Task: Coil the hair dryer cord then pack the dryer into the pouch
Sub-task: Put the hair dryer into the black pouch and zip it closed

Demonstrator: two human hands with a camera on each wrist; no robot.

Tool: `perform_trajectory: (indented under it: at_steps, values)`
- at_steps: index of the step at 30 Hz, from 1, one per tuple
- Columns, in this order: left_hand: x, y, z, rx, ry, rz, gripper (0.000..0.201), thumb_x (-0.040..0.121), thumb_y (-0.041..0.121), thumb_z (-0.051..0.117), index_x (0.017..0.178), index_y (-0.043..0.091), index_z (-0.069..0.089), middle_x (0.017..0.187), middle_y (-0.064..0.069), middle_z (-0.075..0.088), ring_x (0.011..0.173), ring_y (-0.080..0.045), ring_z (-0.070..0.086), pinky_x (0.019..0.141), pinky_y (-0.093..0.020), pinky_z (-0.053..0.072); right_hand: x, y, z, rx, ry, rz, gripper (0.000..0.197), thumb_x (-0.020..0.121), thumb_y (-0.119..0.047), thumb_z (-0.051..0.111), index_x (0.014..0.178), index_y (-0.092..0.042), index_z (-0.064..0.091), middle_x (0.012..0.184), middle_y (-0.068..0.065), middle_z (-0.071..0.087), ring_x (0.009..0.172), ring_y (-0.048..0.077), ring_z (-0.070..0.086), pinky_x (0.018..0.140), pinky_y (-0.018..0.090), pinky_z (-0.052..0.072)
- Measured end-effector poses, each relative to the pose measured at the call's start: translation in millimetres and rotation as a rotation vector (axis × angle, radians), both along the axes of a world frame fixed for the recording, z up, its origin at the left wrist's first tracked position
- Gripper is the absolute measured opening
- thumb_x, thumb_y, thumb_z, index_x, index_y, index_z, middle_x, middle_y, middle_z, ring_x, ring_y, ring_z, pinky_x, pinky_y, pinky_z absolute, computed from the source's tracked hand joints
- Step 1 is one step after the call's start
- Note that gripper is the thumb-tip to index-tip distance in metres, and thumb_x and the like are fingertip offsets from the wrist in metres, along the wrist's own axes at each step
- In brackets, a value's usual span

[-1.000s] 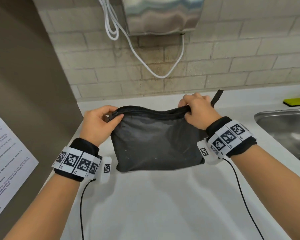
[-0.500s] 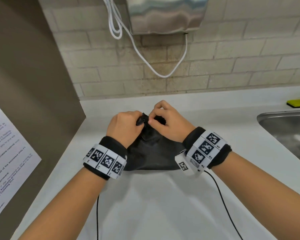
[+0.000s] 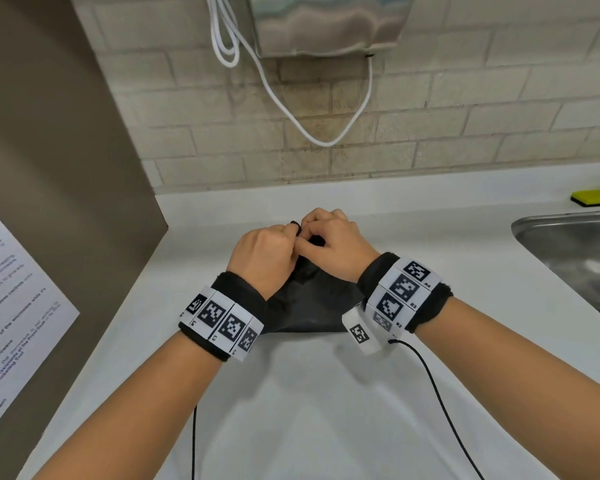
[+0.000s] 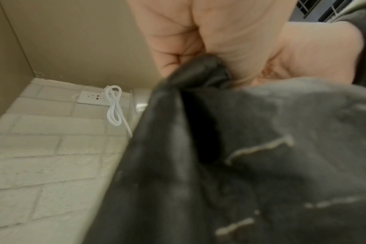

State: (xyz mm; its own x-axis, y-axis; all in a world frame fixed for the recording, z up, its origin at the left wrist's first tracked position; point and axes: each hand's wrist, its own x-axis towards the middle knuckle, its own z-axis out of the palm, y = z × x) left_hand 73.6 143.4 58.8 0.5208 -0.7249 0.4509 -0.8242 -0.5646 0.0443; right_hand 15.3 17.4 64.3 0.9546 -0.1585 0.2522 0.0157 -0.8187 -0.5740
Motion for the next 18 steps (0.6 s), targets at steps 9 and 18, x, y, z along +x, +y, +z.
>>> perform_trajectory:
  at_steps: [9, 18]
  values:
    - [2, 8, -4, -0.053, 0.052, -0.090, 0.034, 0.093, 0.018, 0.045, 0.125, 0.006, 0.050, 0.095, -0.018, 0.064, 0.082, -0.035, 0.060, 0.071, -0.040, 0.048, 4, -5, -3, 0.013, 0.048, 0.049, 0.009, 0.087, -0.027, 0.056, 0.080, -0.023, 0.052, 0.103, -0.012, 0.045, 0.101, 0.012, 0.032, 0.090, 0.033, 0.023]
    - [31, 29, 2, -0.264, 0.326, 0.016, 0.036, 0.096, 0.028, 0.039, 0.084, -0.001, 0.057, 0.061, -0.008, 0.052, 0.067, -0.031, 0.054, 0.060, -0.027, 0.030, 4, -22, 10, 0.228, -0.035, -0.093, 0.025, 0.090, -0.011, 0.048, 0.066, -0.017, 0.045, 0.096, 0.005, 0.049, 0.089, 0.017, 0.047, 0.081, 0.024, 0.034]
